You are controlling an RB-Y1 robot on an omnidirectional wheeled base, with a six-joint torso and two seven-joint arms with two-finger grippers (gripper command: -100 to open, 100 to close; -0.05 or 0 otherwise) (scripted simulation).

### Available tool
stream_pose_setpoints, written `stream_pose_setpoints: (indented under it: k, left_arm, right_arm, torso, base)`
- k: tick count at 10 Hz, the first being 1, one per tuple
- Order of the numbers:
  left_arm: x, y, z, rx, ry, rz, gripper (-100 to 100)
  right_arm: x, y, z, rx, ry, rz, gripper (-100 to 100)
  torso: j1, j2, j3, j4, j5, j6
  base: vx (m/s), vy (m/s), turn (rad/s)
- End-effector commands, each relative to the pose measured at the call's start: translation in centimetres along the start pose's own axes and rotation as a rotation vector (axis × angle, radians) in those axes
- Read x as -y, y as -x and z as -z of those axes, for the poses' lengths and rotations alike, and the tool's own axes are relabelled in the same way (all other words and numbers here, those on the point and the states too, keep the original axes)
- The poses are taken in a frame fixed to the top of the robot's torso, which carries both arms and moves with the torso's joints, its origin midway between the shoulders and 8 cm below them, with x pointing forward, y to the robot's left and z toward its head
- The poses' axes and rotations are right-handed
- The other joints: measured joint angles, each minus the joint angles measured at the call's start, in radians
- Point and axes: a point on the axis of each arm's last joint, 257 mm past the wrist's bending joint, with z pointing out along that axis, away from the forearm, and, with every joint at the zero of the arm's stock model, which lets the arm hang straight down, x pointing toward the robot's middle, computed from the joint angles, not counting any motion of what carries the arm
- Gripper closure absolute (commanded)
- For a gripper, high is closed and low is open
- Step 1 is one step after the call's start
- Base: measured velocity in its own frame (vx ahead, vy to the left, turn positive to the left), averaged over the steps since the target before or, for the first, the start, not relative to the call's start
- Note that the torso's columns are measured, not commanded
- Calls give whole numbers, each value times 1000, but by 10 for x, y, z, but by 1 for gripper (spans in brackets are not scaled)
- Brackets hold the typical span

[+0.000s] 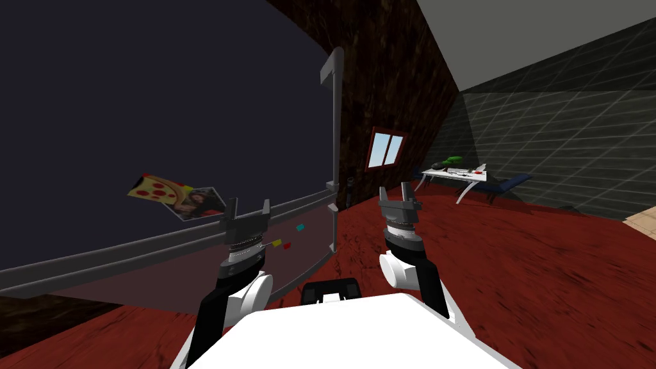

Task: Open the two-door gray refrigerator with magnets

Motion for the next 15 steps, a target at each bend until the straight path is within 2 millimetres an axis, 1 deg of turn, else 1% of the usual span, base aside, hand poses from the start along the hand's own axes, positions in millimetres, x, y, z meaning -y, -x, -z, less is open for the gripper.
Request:
stream_pose_setpoints:
  k: [1,3,4,5,6,9,11,12,14,15]
  left_arm:
    - [0,0,0,0,0,0,0]
    - [0,0,0,0,0,0,0]
    - [-4,-4,-5,-42,17,-22,-100]
    - [-6,-5,-9,-58,24,-35,-100]
    - [-8,-5,-13,-73,30,-50,-100]
    - [-12,-3,-31,-105,46,-106,-100]
    - [-11,0,-47,-118,46,-151,-100]
    - [-13,1,-47,-116,53,-151,-100]
    - [-10,8,-65,-116,52,-202,-100]
    - [-11,9,-65,-114,56,-202,-100]
  right_arm:
    - [0,0,0,0,0,0,0]
    - [0,0,0,0,0,0,0]
    - [0,0,0,0,0,0,0]
    - [0,0,0,0,0,0,0]
    - [0,0,0,0,-1,0,0]
    - [0,0,0,0,-1,0,0]
    - [0,0,0,0,-1,0,0]
    - [0,0,0,0,-1,0,0]
    - [0,0,0,0,-1,0,0]
    - [0,0,0,0,-1,0,0]
  torso:
    - [0,74,-147,74,0,0]
    - [0,222,-443,221,0,0]
    - [0,295,-590,295,0,0]
    - [-1,329,-659,328,0,0]
    - [-2,339,-679,338,-1,0]
    - [0,342,-684,342,0,0]
    - [0,343,-684,342,0,0]
    - [0,342,-684,342,0,0]
    - [1,342,-684,342,0,0]
    - [-1,342,-684,342,0,0]
  base:
    - [0,0,0]
    - [0,0,0]
    - [1,-31,-62]
    - [-9,-56,-73]
    - [-12,-81,-55]
    - [-12,-92,-80]
    - [-18,-110,-99]
    - [-3,-73,-34]
    - [-6,-93,-89]
    - [-4,-85,-43]
